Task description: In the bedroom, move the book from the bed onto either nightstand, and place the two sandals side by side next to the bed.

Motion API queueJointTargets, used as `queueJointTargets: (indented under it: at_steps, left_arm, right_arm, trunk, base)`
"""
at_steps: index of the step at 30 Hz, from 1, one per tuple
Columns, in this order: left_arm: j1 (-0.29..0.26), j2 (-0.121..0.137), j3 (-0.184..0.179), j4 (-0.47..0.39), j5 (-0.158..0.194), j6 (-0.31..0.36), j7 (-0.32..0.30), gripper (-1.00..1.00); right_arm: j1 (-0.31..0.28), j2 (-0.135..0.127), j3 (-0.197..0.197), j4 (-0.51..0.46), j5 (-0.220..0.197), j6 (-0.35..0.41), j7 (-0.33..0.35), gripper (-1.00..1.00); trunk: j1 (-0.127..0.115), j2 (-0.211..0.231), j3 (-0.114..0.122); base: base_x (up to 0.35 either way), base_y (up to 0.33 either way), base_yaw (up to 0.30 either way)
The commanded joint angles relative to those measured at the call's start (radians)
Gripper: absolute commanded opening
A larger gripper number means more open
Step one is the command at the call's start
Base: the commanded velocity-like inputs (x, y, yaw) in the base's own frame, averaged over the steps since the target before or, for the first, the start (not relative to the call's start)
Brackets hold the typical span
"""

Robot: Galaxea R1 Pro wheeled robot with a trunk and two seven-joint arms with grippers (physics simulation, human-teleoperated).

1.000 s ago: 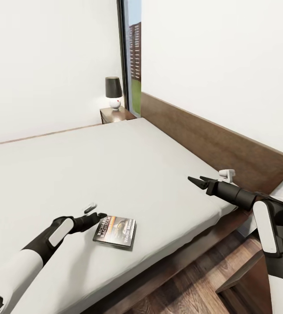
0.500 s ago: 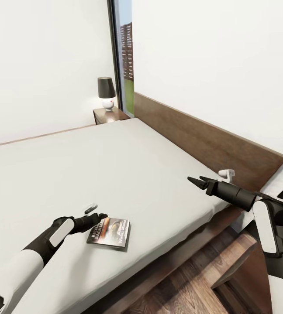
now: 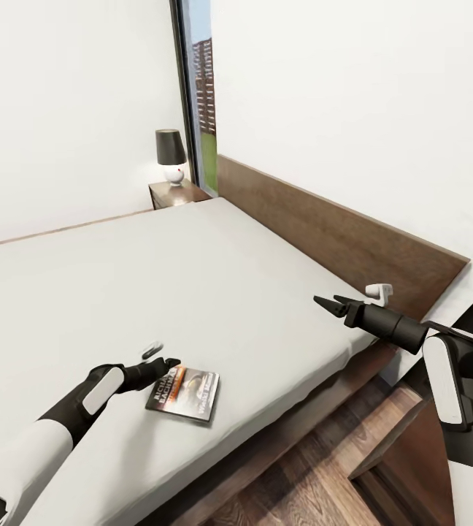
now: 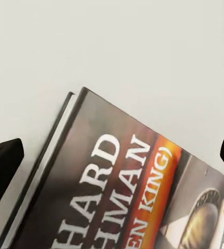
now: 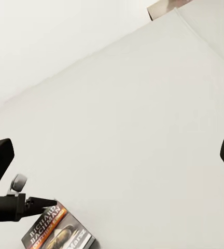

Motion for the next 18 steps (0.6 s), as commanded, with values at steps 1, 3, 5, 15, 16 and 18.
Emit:
queueJointTargets:
  at_steps: [1, 3, 5, 15, 16, 18]
  left_arm:
    - [0.001, 0.001, -0.006, 0.001, 0.004, 0.005, 0.001, 1.00]
    - [0.003, 0.000, -0.006, 0.001, 0.003, 0.005, -0.007, 1.00]
    - [0.004, 0.000, -0.006, 0.001, 0.003, 0.005, -0.020, 1.00]
    - [0.006, -0.004, -0.007, 0.001, 0.002, 0.007, -0.086, 1.00]
    - [0.006, -0.004, -0.008, 0.001, 0.002, 0.007, -0.089, 1.00]
    - [0.006, -0.006, -0.008, 0.001, 0.002, 0.007, -0.095, 1.00]
  right_arm:
    - [-0.001, 0.000, -0.001, 0.000, -0.001, 0.005, 0.003, 1.00]
    - [-0.001, 0.000, -0.001, 0.000, -0.001, 0.005, 0.003, 1.00]
    - [-0.001, 0.000, -0.001, 0.000, -0.001, 0.005, 0.003, 1.00]
    - [-0.001, 0.000, -0.001, 0.000, -0.001, 0.005, 0.003, 1.00]
    - [-0.001, 0.000, -0.001, 0.000, -0.001, 0.005, 0.003, 1.00]
    - [-0.001, 0.000, 0.000, 0.000, -0.001, 0.005, 0.003, 1.00]
  trunk:
    - [0.000, 0.000, -0.001]
    - [0.000, 0.000, -0.001]
    - [0.000, 0.000, -0.001]
    - [0.000, 0.000, -0.001]
    - [0.000, 0.000, -0.001]
    - [0.000, 0.000, -0.001]
  base:
    - [0.000, 0.000, -0.008]
    - [-0.003, 0.000, -0.006]
    - [-0.036, -0.018, -0.004]
    - [-0.101, -0.072, -0.001]
    - [-0.042, -0.031, 0.000]
    - [-0.030, -0.022, 0.000]
